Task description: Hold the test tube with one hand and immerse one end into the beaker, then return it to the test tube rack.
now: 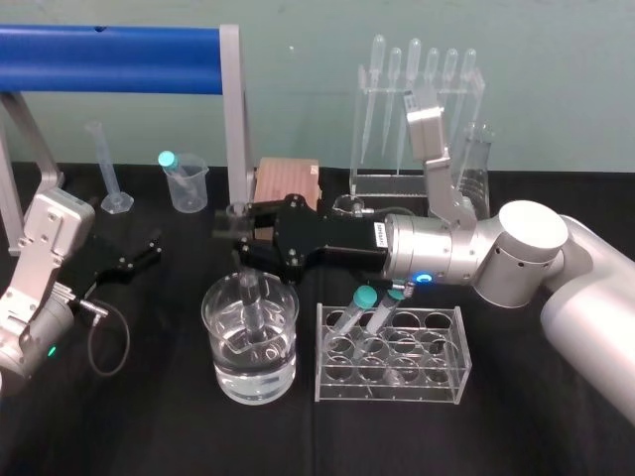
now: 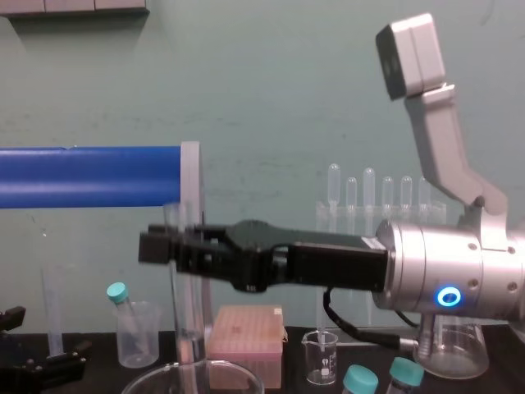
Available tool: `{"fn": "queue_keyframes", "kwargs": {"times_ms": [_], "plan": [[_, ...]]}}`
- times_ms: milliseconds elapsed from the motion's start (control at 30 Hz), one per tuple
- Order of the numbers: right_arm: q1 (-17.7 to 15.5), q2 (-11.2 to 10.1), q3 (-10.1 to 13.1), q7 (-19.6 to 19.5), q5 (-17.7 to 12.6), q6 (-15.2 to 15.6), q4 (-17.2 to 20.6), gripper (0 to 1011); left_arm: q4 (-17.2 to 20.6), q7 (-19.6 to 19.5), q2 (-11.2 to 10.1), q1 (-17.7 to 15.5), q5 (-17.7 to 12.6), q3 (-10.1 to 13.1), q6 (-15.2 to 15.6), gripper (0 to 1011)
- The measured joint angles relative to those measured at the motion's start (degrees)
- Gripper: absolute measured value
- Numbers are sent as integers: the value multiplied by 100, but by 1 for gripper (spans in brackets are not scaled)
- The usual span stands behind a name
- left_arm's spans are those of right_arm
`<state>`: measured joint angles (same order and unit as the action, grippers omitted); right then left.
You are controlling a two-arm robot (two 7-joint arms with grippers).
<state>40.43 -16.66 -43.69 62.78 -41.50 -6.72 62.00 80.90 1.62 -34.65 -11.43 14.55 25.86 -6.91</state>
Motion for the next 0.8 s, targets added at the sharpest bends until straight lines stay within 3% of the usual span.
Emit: {"fn": "queue_keyframes", "kwargs": {"times_ms": [233, 400, 633, 800], "plan": [[-42, 4, 183, 22, -191, -149, 204, 228, 0, 0, 0, 0, 0, 0, 0, 1000], [-78, -127, 420, -160, -305, -324, 638, 228, 0, 0, 0, 0, 0, 0, 0, 1000], [-254, -614, 842, -771, -278, -446, 1466, 228, 0, 0, 0, 0, 0, 0, 0, 1000], [-653, -1146, 1278, -1350, -309, -395, 2161, 228, 0, 0, 0, 0, 0, 0, 0, 1000]]}}
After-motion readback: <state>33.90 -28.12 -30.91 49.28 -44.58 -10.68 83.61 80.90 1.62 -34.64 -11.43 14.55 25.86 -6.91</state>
